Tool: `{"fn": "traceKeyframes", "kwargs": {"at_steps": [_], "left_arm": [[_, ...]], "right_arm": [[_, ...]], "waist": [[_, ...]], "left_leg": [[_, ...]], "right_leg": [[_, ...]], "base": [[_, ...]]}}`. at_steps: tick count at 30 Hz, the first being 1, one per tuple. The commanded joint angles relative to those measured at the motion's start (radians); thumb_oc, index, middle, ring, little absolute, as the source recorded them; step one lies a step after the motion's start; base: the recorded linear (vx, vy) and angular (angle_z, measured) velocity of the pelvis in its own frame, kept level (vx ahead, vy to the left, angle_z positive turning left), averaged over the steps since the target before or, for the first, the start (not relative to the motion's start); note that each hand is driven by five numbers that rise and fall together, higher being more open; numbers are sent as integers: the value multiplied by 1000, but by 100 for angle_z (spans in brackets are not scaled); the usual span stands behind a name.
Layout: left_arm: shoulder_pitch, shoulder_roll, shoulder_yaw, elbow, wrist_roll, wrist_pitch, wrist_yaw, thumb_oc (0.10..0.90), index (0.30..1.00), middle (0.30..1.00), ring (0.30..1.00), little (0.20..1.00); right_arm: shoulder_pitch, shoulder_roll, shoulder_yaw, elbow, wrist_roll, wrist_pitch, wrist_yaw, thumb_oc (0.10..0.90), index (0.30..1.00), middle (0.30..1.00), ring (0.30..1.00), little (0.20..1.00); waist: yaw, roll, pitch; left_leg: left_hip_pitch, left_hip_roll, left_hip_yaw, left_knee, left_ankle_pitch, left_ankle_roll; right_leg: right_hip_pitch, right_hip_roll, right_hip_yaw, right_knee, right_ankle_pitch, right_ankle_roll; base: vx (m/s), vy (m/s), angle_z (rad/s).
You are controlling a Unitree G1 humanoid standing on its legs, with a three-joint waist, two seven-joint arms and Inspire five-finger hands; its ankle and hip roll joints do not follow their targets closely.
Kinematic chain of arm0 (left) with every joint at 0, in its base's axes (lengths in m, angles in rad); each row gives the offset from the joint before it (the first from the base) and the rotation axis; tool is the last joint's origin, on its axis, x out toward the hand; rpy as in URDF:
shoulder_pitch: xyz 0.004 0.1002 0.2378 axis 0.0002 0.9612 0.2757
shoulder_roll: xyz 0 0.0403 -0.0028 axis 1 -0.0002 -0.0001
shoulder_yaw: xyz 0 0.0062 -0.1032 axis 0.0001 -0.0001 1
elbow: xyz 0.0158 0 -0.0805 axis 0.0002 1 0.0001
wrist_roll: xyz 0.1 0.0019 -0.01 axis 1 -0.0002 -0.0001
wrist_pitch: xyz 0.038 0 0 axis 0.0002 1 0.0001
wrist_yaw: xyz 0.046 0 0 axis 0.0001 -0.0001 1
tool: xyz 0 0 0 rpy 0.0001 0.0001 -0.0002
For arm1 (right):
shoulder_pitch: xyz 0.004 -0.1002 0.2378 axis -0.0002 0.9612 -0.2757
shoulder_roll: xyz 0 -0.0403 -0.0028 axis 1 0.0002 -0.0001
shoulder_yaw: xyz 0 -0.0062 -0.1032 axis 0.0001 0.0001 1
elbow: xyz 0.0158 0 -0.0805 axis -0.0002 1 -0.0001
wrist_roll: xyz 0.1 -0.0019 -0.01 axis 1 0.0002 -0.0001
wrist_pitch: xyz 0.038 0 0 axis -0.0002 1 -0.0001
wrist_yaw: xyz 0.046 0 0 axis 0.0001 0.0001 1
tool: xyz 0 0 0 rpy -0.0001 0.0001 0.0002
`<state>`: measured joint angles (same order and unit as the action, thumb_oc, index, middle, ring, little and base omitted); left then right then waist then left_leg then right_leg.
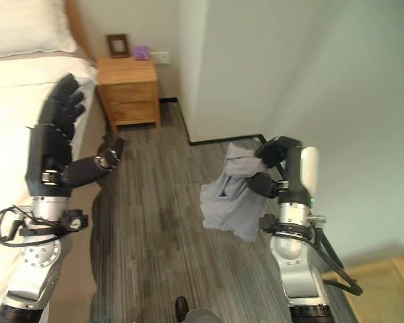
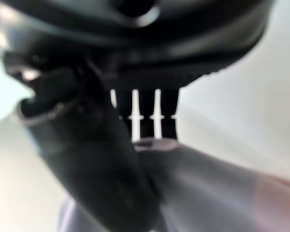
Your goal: Pick up bed clothes into laundry basket.
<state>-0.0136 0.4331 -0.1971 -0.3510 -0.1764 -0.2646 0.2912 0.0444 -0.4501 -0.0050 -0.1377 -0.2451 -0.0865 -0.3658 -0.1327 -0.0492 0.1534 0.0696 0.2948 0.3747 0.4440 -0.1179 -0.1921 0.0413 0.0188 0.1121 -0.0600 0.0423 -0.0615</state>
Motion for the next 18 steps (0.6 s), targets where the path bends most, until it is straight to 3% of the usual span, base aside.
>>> {"fn": "traceKeyframes", "kwargs": {"at_steps": [1,3,4,5,6,7,11,12,13,14,15,17,18], "left_arm": [[-110,-31,8,-2,34,-73,32,800,900,900,900,900],[-129,-37,-20,27,59,-60,49,800,900,900,900,900],[-131,-37,-21,28,60,-60,49,800,900,900,900,900],[-151,-38,-66,50,59,-54,36,800,900,900,900,900],[-152,-39,-68,52,59,-56,36,800,900,900,900,900],[-178,-48,-118,101,58,-30,28,800,900,900,900,900],[-258,-50,-192,175,95,7,49,800,900,900,900,900],[-282,-51,-207,194,97,9,56,800,900,900,900,900],[-296,-48,-220,206,97,13,52,800,900,900,900,900],[-297,-48,-220,207,97,13,52,800,900,900,900,900],[-294,-41,-214,204,90,11,41,800,900,900,900,900],[-269,-38,-192,196,73,10,30,800,900,900,900,900],[-254,-37,-182,192,60,11,24,800,900,900,900,900]], "right_arm": [[-63,-120,-79,-127,-32,-125,-70,400,300,300,300,300],[-62,-125,-52,-110,-35,-116,-78,400,300,300,300,300],[-63,-125,-52,-109,-35,-116,-78,400,300,300,300,300],[-34,-120,-50,-114,-37,-109,-80,400,300,300,300,300],[-31,-120,-53,-117,-36,-108,-79,400,300,300,300,300],[42,-114,-74,-130,-66,-99,-88,400,300,300,300,300],[60,-93,-52,-127,-76,-86,-90,400,300,300,300,300],[37,-89,-33,-117,-85,-78,-92,400,300,300,300,300],[15,-90,-2,-98,-100,-68,-92,400,300,300,300,300],[13,-89,-2,-96,-100,-68,-93,400,300,300,300,300],[-6,-89,34,-75,-114,-56,-78,400,300,300,300,300],[-14,-84,76,-41,-128,-49,-57,400,300,300,300,300],[-17,-82,93,-24,-127,-45,-44,400,300,300,300,300]], "waist": [[-24,35,-45],[3,36,-40],[5,34,-43],[3,53,-33],[10,53,-34],[-11,62,-33],[-69,58,-6],[-59,55,12],[-48,58,30],[-49,60,28],[-20,71,33],[0,73,22],[8,73,20]], "left_leg": [[-22,-12,-261,-247,218,51],[-24,-114,-457,-319,105,67],[-27,-116,-454,-321,109,68],[-36,-145,-513,-391,89,82],[-31,-144,-508,-397,91,82],[-3,-129,-453,-454,114,85],[48,-145,-353,-528,108,116],[64,-149,-302,-531,95,119],[72,-153,-261,-531,84,121],[73,-153,-262,-531,75,122],[75,-155,-197,-531,64,129],[75,-160,-142,-531,65,140],[85,-164,-118,-531,59,145]], "right_leg": [[45,-162,-128,5,-13,194],[25,-155,-31,4,-1,203],[19,-157,-28,5,0,204],[5,-140,14,21,-8,206],[2,-139,19,23,-10,206],[-18,-135,52,54,-16,214],[-100,-144,63,138,-2,256],[-145,-161,20,163,29,273],[-178,-189,-90,185,48,279],[-176,-189,-91,184,40,281],[-204,-242,-307,231,39,265],[-215,-282,-485,272,34,238],[-227,-290,-542,300,38,230]], "base": [[9,170,-109],[74,101,-128],[1,169,-123],[-37,130,-130],[3,292,-187],[65,253,-201],[-54,200,-92],[-229,135,-108],[-157,98,-137],[-169,119,-148],[-108,97,-111],[-70,87,-96],[44,56,-74]]}}
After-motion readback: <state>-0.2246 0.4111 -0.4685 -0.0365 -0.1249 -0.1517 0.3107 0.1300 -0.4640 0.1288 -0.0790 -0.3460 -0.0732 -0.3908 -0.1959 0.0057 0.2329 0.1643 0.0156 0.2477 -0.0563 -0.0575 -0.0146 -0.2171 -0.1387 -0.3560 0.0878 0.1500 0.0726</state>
